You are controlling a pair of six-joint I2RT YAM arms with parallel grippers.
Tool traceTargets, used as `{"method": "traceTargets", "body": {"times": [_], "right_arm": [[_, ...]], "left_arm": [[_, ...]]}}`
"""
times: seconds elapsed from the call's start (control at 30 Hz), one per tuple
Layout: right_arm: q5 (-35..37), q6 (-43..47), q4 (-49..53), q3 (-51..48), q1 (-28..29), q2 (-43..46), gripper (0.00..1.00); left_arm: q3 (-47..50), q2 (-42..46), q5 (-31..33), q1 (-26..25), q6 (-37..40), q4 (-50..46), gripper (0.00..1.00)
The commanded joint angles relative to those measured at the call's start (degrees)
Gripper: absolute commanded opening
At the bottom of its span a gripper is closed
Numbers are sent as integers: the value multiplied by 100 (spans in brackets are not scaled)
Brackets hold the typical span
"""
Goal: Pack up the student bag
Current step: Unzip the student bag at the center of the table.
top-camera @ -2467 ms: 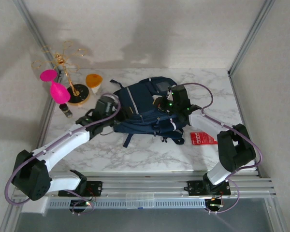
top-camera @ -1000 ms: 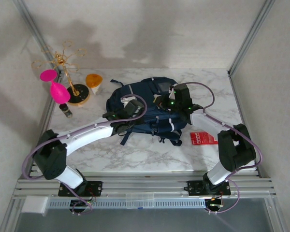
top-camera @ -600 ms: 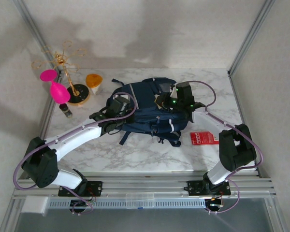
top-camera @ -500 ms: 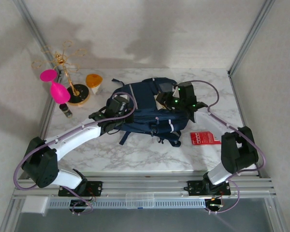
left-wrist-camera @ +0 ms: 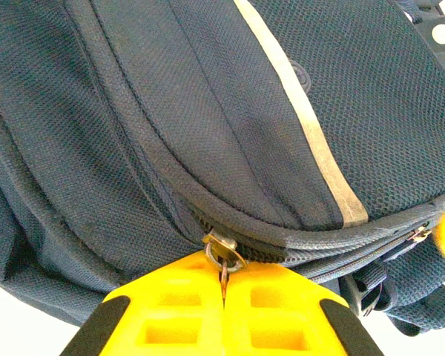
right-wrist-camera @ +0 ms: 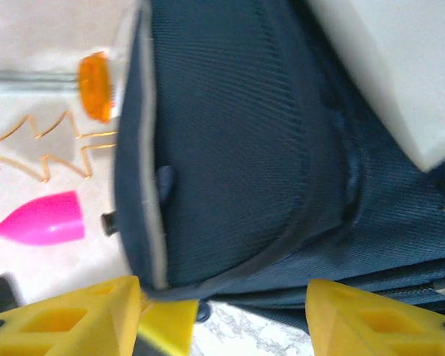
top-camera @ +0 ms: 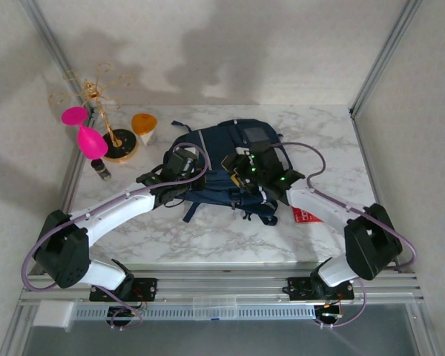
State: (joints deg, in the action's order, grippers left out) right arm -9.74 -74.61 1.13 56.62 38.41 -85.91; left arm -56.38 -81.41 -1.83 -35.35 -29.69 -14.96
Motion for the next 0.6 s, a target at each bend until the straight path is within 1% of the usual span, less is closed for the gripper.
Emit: {"method": "traceTargets", "body": {"times": [0.0,0.07,0.1,0.2,0.3,0.4,0.47,0.57], "right_arm": [[520,-724,-146,231,111,-359,60],[678,-806,-149,378,114,-504,59],[791,-830,-119,459,250,-559,59],[1065,-848,-57,616,307,-627,57],[1194,-943,-7,689,357,-659,55],[1405,-1020,23,718,387,-767,48],[1387,-1009,21,736,353,-884,43],[1467,-729,12,880,342,-976,29]], "left_arm": [[-5,-22,-106,46,159,269,0],[-13,-55,-129,46,190,274,0],[-13,-75,-134,46,204,271,0],[-22,-121,-176,46,252,262,0],[-22,-147,-202,46,280,276,0],[-22,-162,-239,46,305,311,0],[-37,-181,-239,46,320,308,0],[-88,-187,-257,46,353,193,0]]}}
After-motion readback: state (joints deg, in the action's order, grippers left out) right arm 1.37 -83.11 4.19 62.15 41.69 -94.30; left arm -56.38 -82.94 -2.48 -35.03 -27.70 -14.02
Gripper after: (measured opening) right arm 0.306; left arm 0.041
